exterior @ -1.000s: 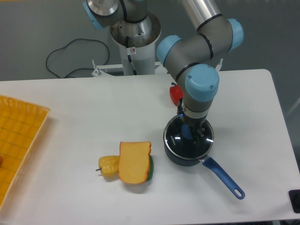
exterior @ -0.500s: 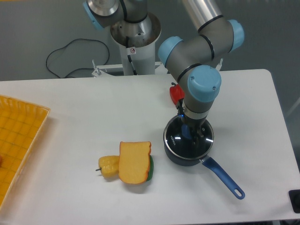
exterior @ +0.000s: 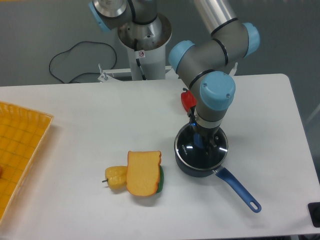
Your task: Open the lid
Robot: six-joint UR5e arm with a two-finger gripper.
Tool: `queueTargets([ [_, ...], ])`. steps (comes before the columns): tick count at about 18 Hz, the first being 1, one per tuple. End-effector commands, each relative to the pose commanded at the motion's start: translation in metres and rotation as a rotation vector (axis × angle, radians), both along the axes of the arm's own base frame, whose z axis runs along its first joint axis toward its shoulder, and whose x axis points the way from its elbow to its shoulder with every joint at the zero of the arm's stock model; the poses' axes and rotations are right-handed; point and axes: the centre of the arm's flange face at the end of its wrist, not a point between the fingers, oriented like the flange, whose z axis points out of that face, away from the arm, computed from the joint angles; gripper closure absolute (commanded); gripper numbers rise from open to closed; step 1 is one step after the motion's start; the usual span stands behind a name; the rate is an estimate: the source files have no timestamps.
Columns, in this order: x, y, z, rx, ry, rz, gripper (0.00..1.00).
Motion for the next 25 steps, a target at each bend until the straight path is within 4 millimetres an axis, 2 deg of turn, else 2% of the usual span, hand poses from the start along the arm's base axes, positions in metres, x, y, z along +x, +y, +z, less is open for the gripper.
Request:
queueTargets([
  [15,-0.0008,-0.0012,-0.0041,-0.039,0.019,-0.009,0.02],
  [18,-0.0012,-0.0010,-0.0034,-0.038,0.020,-0.008,0.15],
  [19,-0.0014,-0.0009,-0.0044,-0.039,0.019,-0.005,0.25],
  [21,-0.0014,-0.0008,-0.0040,-0.040,0.018,-0.005,0.34],
  [23,-0.0014,-0.0008,-0.0040,-0.040,0.018,-0.006,0.37],
  [25,-0.0021,-0.0006,-0.0023,-0.041,0.018,-0.008,0.44],
])
